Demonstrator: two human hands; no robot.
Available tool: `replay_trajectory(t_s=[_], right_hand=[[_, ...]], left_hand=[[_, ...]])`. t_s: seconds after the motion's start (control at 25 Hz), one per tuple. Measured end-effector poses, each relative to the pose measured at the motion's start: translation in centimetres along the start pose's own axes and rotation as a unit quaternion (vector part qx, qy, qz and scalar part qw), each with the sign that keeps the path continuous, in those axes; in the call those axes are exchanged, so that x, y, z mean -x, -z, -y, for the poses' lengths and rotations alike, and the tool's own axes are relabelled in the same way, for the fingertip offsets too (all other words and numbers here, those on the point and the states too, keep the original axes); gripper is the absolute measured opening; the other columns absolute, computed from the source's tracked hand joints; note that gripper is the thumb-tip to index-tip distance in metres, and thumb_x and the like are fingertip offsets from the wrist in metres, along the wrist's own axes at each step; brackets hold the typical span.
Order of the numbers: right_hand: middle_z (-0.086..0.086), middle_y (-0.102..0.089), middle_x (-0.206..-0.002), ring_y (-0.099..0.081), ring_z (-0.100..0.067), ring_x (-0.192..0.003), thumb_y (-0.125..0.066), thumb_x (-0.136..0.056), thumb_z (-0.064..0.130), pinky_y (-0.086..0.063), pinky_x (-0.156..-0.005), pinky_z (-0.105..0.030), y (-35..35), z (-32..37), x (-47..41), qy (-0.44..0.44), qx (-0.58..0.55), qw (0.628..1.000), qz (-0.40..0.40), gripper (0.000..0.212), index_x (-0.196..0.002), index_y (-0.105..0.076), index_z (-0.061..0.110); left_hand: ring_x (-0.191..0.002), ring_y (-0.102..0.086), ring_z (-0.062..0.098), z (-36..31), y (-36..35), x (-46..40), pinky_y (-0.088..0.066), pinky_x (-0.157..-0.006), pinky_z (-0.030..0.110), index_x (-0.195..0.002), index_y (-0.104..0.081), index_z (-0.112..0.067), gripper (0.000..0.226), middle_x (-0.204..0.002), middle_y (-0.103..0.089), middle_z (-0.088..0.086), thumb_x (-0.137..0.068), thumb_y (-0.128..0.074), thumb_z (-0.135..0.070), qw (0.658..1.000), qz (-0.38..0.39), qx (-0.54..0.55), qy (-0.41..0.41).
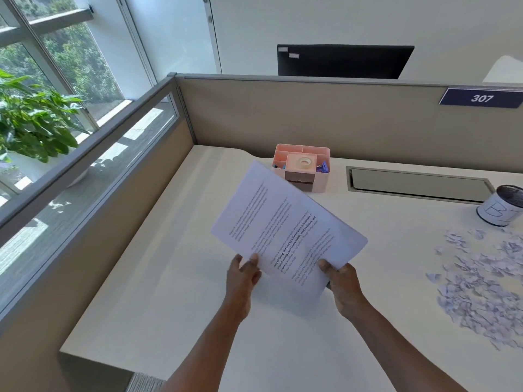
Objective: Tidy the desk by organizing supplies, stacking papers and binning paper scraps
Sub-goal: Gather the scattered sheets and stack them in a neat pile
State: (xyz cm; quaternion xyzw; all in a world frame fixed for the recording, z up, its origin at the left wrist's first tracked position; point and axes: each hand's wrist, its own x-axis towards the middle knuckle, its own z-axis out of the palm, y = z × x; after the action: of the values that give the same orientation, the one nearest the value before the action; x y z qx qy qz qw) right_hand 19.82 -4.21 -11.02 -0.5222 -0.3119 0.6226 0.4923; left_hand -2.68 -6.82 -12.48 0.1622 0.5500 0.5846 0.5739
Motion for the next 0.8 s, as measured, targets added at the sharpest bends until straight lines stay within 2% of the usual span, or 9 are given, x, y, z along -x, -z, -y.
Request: replay_trajectory(t_s=[0.08,0.12,0.2,0.36,0.52,0.8], right_hand=[[-0.003,-0.073,-0.112,-0.069,-0.021,-0.100,-0.064,-0.089,0.008,-0.054,-0.089,-0.047,-0.7,-0.5,0.4,-0.011,-0.032,0.999,0.004,0.028,-0.116,-0.065,0.012],[-0.004,-0.072,-0.114,-0.068,-0.022,-0.102,-0.064,-0.089,0.008,-0.054,-0.090,-0.048,-0.9,-0.6,0.6,-0.014,-0.044,0.999,0.007,0.032,-0.120,-0.063,0.010],[-0.006,-0.072,-0.115,-0.067,-0.025,-0.104,-0.064,-0.089,0.006,-0.054,-0.090,-0.049,-1.2,-0.6,0.6,-0.015,-0.049,0.999,0.012,0.034,-0.122,-0.062,0.008],[-0.010,-0.072,-0.109,-0.067,-0.028,-0.097,-0.063,-0.090,0.002,-0.057,-0.082,-0.042,-0.5,0.9,-0.1,-0.012,-0.037,0.999,0.011,0.024,-0.112,-0.065,0.010],[-0.009,-0.070,-0.097,-0.066,-0.023,-0.086,-0.065,-0.089,0.004,-0.059,-0.075,-0.034,1.0,3.8,-1.6,0.006,-0.021,0.999,0.032,0.030,-0.118,-0.063,0.010],[-0.005,-0.073,-0.088,-0.067,-0.017,-0.082,-0.069,-0.089,0.009,-0.054,-0.075,-0.036,-1.7,6.5,-4.0,0.042,0.148,0.978,0.140,0.025,-0.113,-0.069,0.013]], left_hand=[[-0.099,-0.073,0.026,0.1,-1.3,0.4,-0.058,-0.084,0.035,-0.131,-0.057,-0.005,0.045,-0.110,-0.075,0.010,-0.090,-0.070,-0.020,0.998,0.067,0.001,-0.009],[-0.104,-0.072,0.027,-0.2,-1.9,0.5,-0.060,-0.080,0.035,-0.126,-0.060,-0.008,0.035,-0.113,-0.075,0.010,-0.092,-0.068,-0.014,0.997,0.075,-0.004,-0.021],[-0.102,-0.074,0.024,-1.0,-2.6,0.4,-0.061,-0.075,0.034,-0.119,-0.064,-0.012,0.025,-0.111,-0.076,0.007,-0.095,-0.065,-0.008,0.996,0.068,-0.014,-0.047],[-0.094,-0.075,0.021,-3.2,-1.8,-0.7,-0.061,-0.071,0.033,-0.114,-0.065,-0.013,0.021,-0.105,-0.078,0.005,-0.095,-0.063,-0.003,0.995,0.040,-0.048,-0.072],[-0.092,-0.075,0.024,-6.1,0.1,-1.4,-0.061,-0.072,0.036,-0.113,-0.066,-0.012,0.020,-0.103,-0.078,0.005,-0.095,-0.063,-0.003,0.991,0.031,-0.103,-0.082],[-0.097,-0.074,0.028,-11.1,3.1,-3.0,-0.062,-0.076,0.038,-0.116,-0.065,-0.013,0.024,-0.109,-0.077,0.008,-0.093,-0.066,-0.004,0.982,0.060,-0.165,-0.068]])
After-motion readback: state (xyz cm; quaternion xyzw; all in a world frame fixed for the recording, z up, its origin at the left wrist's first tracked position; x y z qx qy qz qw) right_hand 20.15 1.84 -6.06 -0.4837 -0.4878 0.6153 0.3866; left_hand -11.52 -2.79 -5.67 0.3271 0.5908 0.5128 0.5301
